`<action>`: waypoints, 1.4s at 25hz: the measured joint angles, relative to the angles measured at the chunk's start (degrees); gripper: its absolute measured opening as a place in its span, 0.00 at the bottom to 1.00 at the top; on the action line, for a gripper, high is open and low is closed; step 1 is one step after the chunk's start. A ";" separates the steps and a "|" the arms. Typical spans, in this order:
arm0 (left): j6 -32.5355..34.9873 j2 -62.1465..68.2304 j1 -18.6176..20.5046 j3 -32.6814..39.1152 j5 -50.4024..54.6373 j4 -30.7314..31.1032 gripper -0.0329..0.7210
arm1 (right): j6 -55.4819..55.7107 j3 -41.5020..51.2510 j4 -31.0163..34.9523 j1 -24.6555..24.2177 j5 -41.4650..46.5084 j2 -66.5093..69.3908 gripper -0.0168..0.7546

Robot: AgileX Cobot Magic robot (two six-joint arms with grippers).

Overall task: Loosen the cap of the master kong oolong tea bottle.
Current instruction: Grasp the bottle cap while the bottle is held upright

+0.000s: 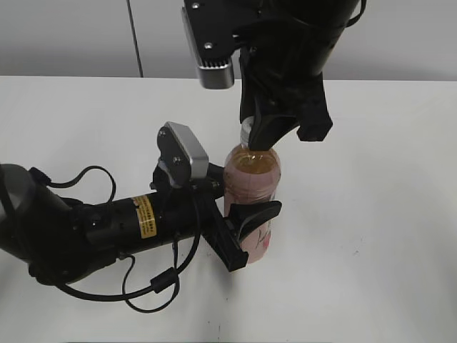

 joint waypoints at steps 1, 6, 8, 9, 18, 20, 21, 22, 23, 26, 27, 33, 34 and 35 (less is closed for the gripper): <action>0.00 0.00 0.00 0.00 0.00 0.00 0.54 | -0.25 0.00 -0.05 0.00 0.00 0.00 0.38; 0.04 0.00 0.00 0.00 0.00 0.00 0.54 | 3.20 0.00 0.26 0.00 0.00 -0.05 0.41; -0.07 0.00 0.00 0.00 0.00 -0.07 0.54 | 7.65 0.00 0.47 0.00 0.00 -0.05 0.50; -0.12 0.00 0.00 0.00 0.00 -0.11 0.54 | 9.83 0.00 0.98 0.00 0.00 -0.05 0.58; -0.19 0.00 0.00 0.00 -0.05 -0.11 0.54 | 50.01 -3.40 2.88 -0.06 0.04 -1.66 0.77; -0.19 0.00 0.00 0.00 -0.05 -0.11 0.54 | 64.43 -4.71 2.04 -0.06 0.04 -1.78 0.77; -0.19 0.00 0.00 0.00 -0.05 -0.11 0.54 | 71.27 -5.13 1.55 -0.06 0.04 -1.87 0.77; -0.19 0.00 0.00 0.00 -0.05 -0.11 0.54 | 76.37 -5.20 0.98 -0.06 0.04 -1.86 0.77; -0.19 0.00 0.00 0.00 -0.05 -0.11 0.54 | 79.47 -5.20 0.62 -0.06 0.04 -1.88 0.77; -0.19 0.00 0.00 0.00 -0.05 -0.11 0.54 | 85.01 -5.20 0.63 -0.06 0.04 -1.88 0.77; -0.19 0.00 0.00 0.00 -0.05 -0.11 0.54 | 85.96 -5.20 0.63 -0.06 0.04 -1.88 0.77; -0.19 0.00 0.00 0.00 -0.05 -0.11 0.54 | 87.30 -2.92 1.05 -0.06 0.04 -1.88 0.68; -0.19 0.00 0.00 0.00 -0.05 -0.11 0.54 | 87.40 -2.13 1.05 -0.06 0.04 -1.88 0.67; -0.19 0.00 0.00 0.00 -0.05 -0.11 0.54 | 87.41 -1.35 1.05 -0.06 0.04 -1.88 0.66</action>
